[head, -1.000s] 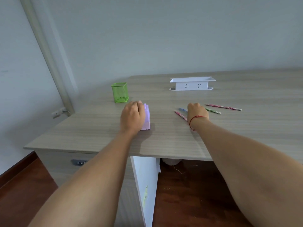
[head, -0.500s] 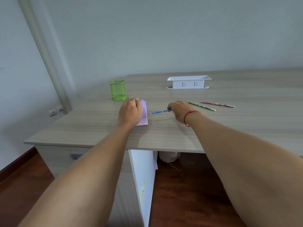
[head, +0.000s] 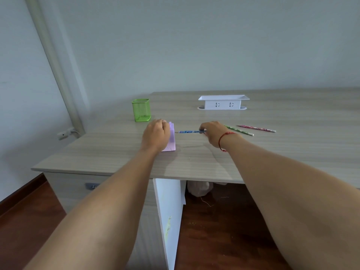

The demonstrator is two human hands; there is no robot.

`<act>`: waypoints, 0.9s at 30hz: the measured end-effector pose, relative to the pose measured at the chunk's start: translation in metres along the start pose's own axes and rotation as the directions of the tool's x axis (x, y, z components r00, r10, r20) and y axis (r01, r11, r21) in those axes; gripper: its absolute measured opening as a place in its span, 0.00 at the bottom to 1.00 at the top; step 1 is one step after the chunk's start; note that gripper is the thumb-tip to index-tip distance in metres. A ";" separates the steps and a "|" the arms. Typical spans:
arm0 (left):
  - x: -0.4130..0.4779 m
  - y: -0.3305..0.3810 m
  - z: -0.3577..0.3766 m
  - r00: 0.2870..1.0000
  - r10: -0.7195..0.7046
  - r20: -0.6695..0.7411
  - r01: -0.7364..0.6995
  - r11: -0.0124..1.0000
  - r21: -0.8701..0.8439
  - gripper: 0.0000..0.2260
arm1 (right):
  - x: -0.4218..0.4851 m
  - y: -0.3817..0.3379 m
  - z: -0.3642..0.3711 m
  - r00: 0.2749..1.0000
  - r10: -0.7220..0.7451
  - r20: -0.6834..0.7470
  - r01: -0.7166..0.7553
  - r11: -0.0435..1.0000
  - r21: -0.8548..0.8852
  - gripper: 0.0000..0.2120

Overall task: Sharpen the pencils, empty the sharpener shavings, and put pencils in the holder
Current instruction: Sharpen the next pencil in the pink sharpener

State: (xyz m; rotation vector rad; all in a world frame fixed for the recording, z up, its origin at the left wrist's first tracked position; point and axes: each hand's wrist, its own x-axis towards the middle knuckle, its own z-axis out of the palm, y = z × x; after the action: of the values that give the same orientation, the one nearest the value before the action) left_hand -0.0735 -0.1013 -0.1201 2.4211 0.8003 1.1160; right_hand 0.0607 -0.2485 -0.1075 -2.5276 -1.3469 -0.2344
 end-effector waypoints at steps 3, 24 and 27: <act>-0.001 0.000 0.000 1.000 0.003 -0.001 -0.003 1.000 -0.011 0.15 | 0.000 -0.005 -0.002 1.000 -0.012 0.004 0.012 1.000 -0.002 0.19; 0.006 -0.004 0.005 0.996 0.095 -0.003 -0.093 0.982 0.165 0.13 | 0.014 -0.024 0.002 0.995 -0.097 0.037 0.097 0.995 -0.016 0.13; 0.009 -0.003 0.006 0.990 0.134 -0.040 -0.125 0.976 0.179 0.17 | 0.018 -0.024 0.002 0.992 -0.123 0.031 0.124 0.992 -0.019 0.13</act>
State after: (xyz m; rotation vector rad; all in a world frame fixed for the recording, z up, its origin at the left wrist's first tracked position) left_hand -0.0652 -0.0936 -0.1204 2.6336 0.7975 1.2066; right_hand 0.0503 -0.2210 -0.1012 -2.4766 -1.5219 -0.2379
